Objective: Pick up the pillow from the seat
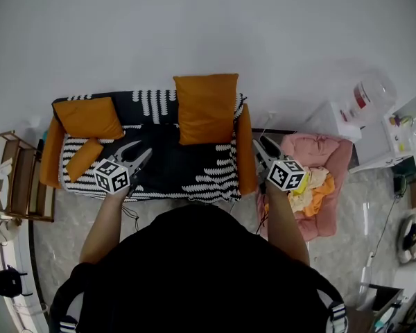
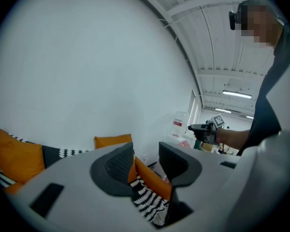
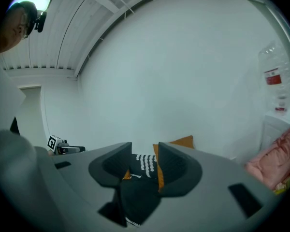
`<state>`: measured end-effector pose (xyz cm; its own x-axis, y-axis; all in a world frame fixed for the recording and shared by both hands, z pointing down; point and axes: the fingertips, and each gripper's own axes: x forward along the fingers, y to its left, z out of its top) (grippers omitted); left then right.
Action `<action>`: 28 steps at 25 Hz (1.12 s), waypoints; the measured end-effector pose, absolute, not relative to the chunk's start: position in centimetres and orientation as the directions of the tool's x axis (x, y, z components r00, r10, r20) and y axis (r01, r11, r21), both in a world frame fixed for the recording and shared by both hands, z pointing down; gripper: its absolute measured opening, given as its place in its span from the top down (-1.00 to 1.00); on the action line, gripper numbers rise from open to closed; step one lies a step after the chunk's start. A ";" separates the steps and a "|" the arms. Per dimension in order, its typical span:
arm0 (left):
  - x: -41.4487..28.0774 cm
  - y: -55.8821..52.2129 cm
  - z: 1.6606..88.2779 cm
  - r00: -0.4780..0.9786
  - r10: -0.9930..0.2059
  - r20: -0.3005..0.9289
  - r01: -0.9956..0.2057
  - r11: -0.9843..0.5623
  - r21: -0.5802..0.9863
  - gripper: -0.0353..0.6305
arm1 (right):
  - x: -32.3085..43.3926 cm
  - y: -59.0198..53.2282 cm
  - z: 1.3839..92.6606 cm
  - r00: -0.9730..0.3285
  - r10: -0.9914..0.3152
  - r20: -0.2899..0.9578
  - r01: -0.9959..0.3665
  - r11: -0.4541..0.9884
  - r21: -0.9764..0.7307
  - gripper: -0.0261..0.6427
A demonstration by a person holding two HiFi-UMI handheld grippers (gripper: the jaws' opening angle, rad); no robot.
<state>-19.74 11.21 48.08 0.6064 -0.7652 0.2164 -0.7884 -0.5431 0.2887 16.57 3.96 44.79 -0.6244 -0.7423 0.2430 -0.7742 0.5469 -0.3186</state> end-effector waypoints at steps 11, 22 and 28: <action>-19.0 8.9 48.6 0.599 -0.768 0.226 -0.794 -0.532 0.293 0.37 | 16.5 1.0 45.6 -0.642 -0.720 0.261 -0.762 0.562 -0.322 0.40; -18.1 5.9 49.1 0.580 -0.782 0.228 -0.806 -0.510 0.302 0.37 | 17.3 -2.5 46.8 -0.656 -0.701 0.280 -0.751 0.572 -0.330 0.40; -17.9 4.3 49.1 0.561 -0.795 0.230 -0.818 -0.488 0.305 0.37 | 17.6 -4.4 47.3 -0.671 -0.683 0.289 -0.739 0.584 -0.337 0.40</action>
<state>-17.90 4.35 49.13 0.5606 -0.7955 0.2300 -0.8177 -0.4882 0.3049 17.56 -4.37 47.30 -0.6709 -0.6829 0.2889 -0.7390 0.5836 -0.3366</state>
